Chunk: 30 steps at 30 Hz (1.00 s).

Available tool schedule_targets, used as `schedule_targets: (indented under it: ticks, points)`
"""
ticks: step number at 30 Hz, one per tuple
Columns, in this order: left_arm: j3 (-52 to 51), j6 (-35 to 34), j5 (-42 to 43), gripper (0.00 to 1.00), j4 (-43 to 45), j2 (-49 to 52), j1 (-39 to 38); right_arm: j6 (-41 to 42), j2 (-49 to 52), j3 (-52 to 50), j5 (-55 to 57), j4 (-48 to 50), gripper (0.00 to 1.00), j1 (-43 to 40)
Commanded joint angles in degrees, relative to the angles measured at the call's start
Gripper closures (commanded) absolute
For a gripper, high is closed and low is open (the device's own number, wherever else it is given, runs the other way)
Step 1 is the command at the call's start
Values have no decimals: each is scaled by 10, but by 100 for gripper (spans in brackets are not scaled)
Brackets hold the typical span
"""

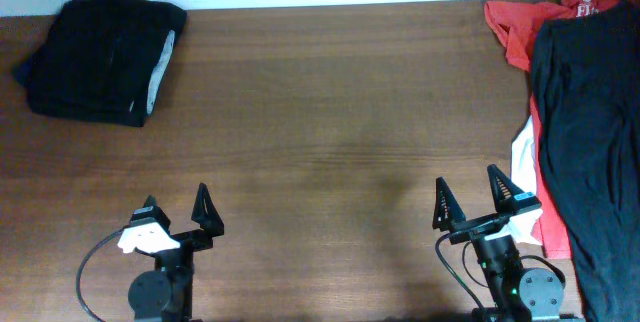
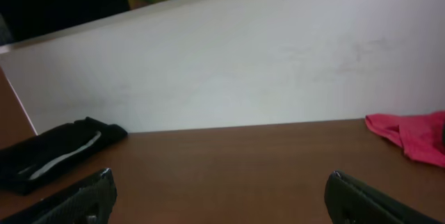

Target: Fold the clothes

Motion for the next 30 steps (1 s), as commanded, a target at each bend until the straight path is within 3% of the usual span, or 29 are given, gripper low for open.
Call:
schedule_targets:
  ticks: [1,5,30]
  points:
    - [-4,7,-4,1,1,-3,-3,-11,-7,-14,12,-6,1,4]
    - [-4,7,-4,1,1,-3,-3,-56,-7,-14,19,-106,1,4]
    - [-4,7,-4,1,1,-3,-3,-73,-7,-14,24,-104,1,3]
